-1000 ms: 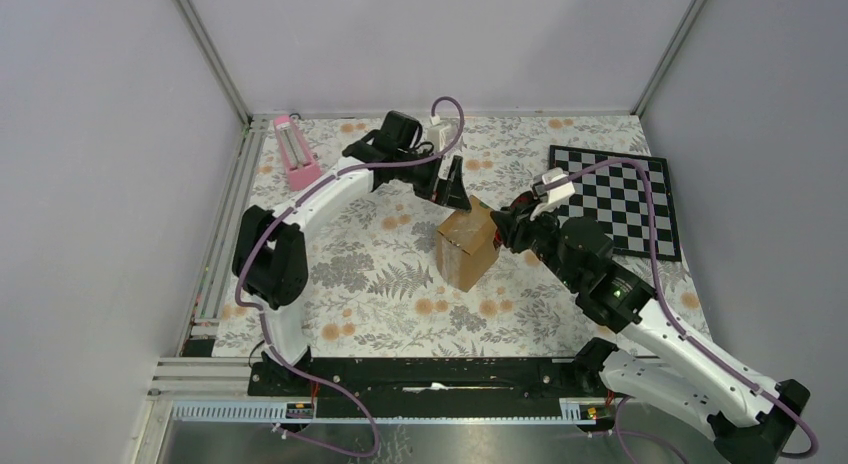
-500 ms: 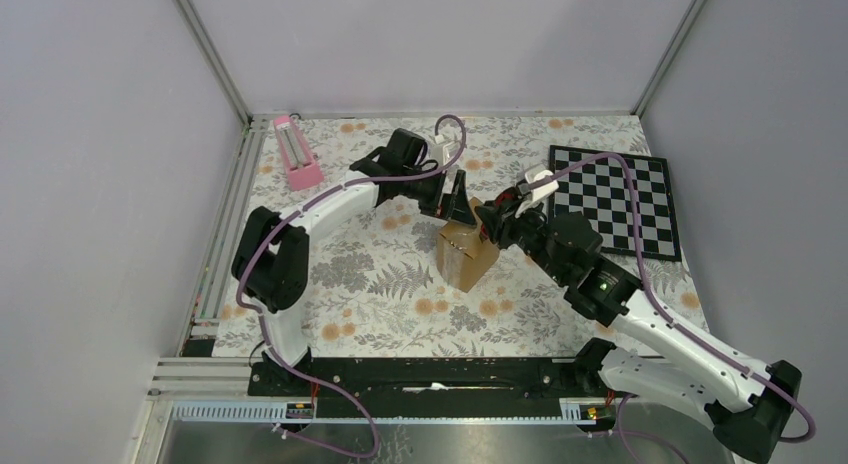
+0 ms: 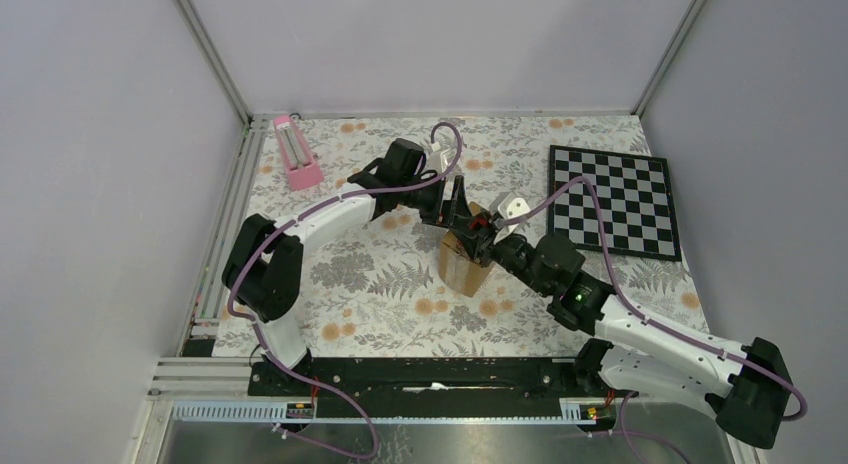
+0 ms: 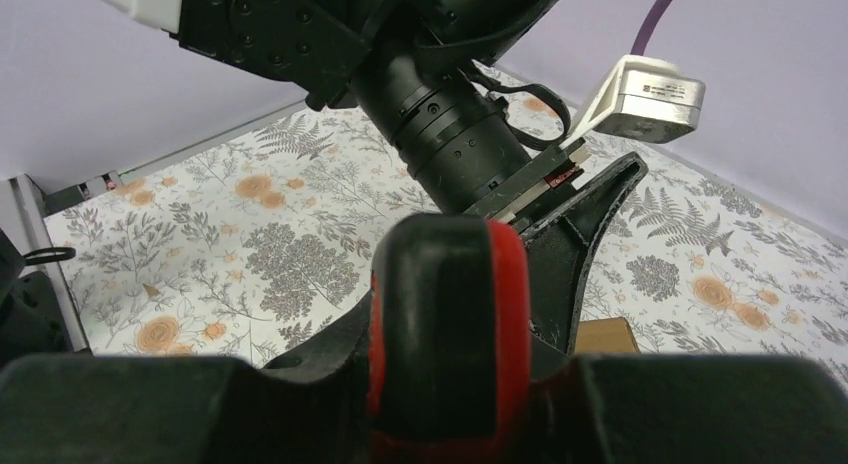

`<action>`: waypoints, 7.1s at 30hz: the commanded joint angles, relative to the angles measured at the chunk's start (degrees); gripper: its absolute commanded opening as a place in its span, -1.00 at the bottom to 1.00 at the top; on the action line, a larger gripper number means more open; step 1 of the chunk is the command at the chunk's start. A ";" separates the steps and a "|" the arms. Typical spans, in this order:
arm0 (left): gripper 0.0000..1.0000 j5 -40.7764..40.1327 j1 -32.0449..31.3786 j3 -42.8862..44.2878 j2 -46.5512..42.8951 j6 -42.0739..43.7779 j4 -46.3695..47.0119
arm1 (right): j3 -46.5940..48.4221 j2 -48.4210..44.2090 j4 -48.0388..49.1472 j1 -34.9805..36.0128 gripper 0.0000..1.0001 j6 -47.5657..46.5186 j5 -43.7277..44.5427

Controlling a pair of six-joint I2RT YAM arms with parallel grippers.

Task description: Unpack the express box

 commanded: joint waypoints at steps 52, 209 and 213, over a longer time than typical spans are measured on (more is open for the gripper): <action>0.46 -0.81 -0.39 0.45 3.77 5.27 -5.09 | -6.43 5.61 23.08 0.56 -1.00 -8.16 -5.42; 0.37 -15.22 -6.56 21.63 20.96 42.92 -27.30 | -10.42 -13.73 -8.46 3.71 -1.00 -4.01 10.46; 0.36 -15.71 -7.03 21.74 21.14 43.06 -27.54 | -10.53 -14.37 -7.84 3.80 -1.00 -3.03 9.78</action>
